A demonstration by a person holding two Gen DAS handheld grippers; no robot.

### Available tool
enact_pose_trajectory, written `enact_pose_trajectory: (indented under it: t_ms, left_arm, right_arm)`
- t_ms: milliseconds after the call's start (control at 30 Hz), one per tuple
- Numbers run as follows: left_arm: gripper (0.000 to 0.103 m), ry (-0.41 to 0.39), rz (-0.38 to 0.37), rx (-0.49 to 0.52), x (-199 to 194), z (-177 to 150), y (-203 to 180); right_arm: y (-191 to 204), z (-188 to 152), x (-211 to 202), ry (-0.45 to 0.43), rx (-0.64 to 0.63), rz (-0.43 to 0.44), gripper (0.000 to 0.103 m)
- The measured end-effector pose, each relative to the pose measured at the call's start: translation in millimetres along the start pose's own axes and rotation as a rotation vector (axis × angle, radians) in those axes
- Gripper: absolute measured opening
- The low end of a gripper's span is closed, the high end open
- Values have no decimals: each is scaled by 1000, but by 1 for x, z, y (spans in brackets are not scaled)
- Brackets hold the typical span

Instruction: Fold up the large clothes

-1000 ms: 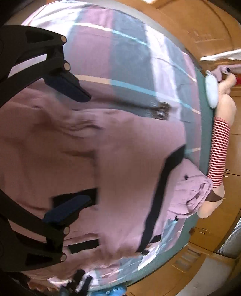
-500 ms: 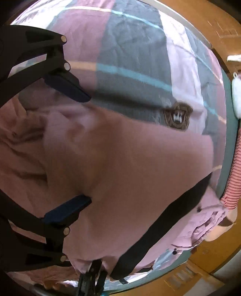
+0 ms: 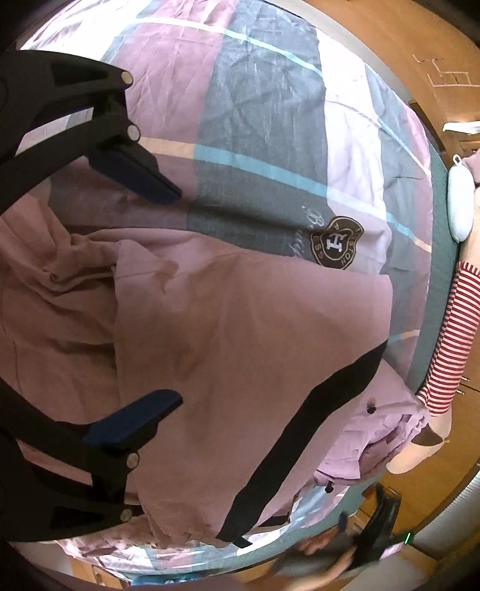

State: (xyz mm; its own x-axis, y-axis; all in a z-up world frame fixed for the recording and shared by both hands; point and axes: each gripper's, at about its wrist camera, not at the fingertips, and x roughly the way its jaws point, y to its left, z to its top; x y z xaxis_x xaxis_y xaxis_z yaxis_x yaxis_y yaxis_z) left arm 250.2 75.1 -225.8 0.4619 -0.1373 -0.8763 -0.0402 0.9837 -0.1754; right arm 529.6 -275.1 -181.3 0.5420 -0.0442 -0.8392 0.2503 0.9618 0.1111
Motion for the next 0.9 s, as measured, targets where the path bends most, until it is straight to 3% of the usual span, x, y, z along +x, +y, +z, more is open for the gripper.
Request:
enact_pose_trajectory:
  t_ms: [133,167,200,233,300,367,467,533,633,667,733,767,800,833,900]
  left_arm:
    - [101,13,9,18,9,-1,-3]
    - [101,26,4,31,13,-2,-4]
    - [101,33,-2,43,16,-3,-6]
    - [101,44,-2,64,20,-4,-8]
    - [101,58,6,68,25,-6,-8]
    - [101,65,-7,47,26,-6,-6]
    - [101,63,0,23,26,-6,-2]
    - [101,58,4,5,24,-5,1]
    - [101,40,5,-41,17,-2,11]
    - [101,29,4,-68,13,-1,16]
    - [101,13,-3,-101,6,1,22]
    - [101,5,-14,-119,-1,1,25]
    - [101,-2,-28,-124,-7,1,25]
    - [101,-12,-38,-125,-12,1,25]
    - [101,-51,-38,-130,-28,-1,27]
  right_arm:
    - [-1,18,64,53,32,-8,99]
    - [-3,19,76,53,51,-28,81]
    - [-5,18,84,56,64,-37,27]
    - [-5,16,90,85,75,-44,3]
    - [2,15,79,54,40,-15,4]
    - [19,9,28,-100,-65,44,3]
    - [26,-26,-65,-266,-144,298,3]
    - [24,-68,-129,-354,-254,408,3]
    - [-19,-150,-193,-355,-302,546,4]
    - [-32,-168,-198,-334,-306,543,7]
    - [-62,-215,-205,-294,-344,389,19]
    - [-74,-231,-206,-279,-329,313,44]
    - [-93,-250,-206,-259,-260,241,90]
    - [-110,-266,-205,-233,-176,187,100]
    - [-129,-290,-202,-153,-119,111,101]
